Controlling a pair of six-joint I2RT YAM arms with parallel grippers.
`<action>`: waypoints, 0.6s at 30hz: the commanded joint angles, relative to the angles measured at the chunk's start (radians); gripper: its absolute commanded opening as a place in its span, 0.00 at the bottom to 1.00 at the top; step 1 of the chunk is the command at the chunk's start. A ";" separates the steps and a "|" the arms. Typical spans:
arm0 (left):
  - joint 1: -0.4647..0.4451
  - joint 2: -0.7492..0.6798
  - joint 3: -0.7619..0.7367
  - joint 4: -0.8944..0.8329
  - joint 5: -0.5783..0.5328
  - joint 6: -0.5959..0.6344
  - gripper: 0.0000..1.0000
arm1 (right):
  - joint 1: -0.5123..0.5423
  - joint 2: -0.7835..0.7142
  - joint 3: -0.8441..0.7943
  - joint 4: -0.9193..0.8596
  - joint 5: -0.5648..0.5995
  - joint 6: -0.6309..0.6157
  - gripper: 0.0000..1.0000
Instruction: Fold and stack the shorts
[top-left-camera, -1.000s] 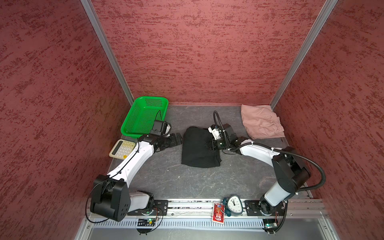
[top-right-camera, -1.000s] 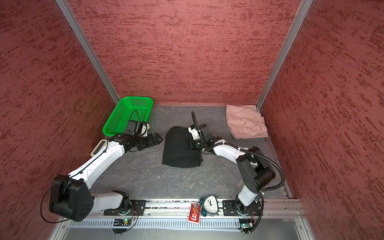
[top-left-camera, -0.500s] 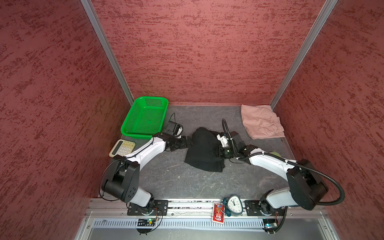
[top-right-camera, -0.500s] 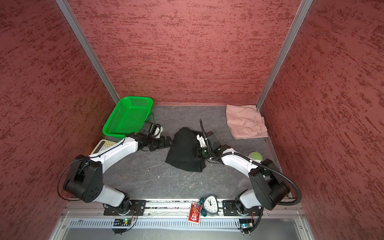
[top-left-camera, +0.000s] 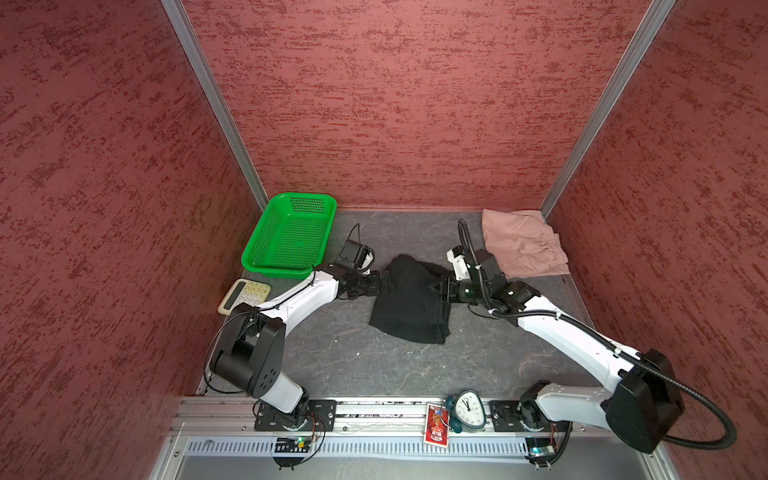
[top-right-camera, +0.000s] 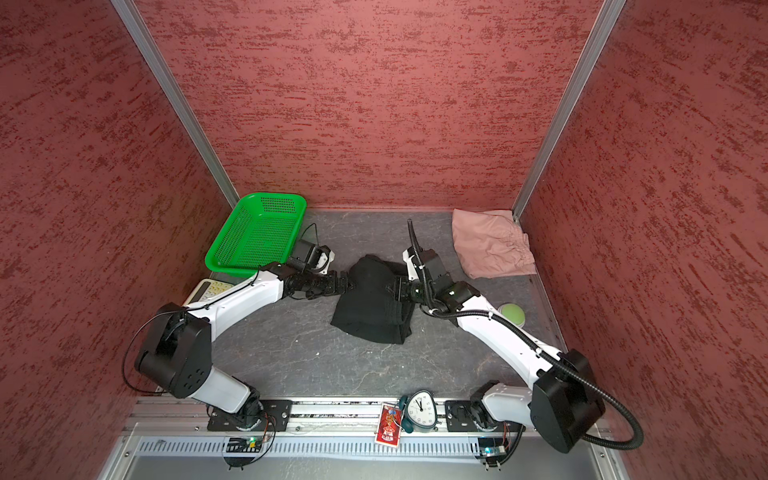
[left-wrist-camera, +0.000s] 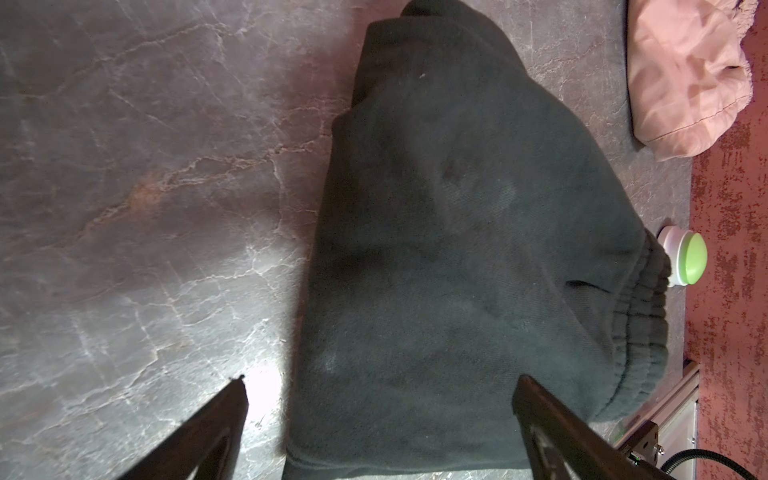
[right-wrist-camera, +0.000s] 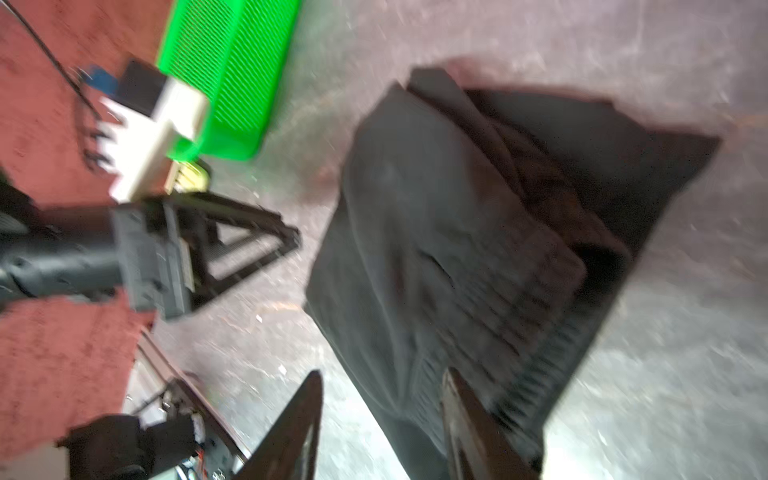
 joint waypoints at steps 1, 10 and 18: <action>-0.011 -0.018 -0.014 0.056 0.031 0.000 0.99 | -0.009 0.088 0.003 0.157 -0.011 0.007 0.36; -0.104 0.047 -0.066 0.127 0.028 0.022 0.99 | -0.104 0.229 -0.146 0.280 -0.086 0.037 0.22; -0.138 0.153 -0.094 0.033 -0.017 0.066 0.99 | -0.200 0.310 -0.294 0.378 -0.111 0.007 0.23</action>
